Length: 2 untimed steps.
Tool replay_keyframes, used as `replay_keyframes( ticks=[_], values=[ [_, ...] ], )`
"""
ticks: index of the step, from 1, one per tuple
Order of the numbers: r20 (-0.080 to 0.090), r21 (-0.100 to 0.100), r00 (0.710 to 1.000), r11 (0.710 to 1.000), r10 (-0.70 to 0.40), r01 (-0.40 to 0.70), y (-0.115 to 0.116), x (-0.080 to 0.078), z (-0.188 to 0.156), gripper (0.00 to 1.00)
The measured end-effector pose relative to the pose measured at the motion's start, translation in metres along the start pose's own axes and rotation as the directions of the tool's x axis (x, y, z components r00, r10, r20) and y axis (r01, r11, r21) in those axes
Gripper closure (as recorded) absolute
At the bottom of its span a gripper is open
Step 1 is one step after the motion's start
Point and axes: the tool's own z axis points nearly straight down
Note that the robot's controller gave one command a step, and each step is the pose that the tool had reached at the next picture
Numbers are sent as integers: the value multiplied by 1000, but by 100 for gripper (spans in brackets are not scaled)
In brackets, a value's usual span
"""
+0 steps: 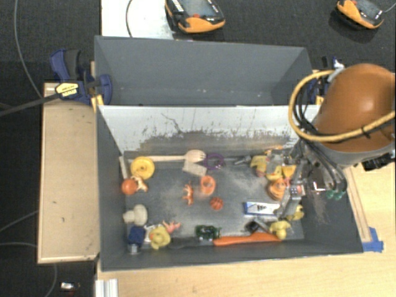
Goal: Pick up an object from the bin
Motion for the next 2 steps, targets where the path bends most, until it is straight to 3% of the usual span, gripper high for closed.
replay_keyframes(
  ticks=[1,2],
  values=[
    [8,0,1000,1000,-1,1,0,-1,-4,0],
    [16,1,998,998,-67,67,-8,-4,14,0]
  ],
)
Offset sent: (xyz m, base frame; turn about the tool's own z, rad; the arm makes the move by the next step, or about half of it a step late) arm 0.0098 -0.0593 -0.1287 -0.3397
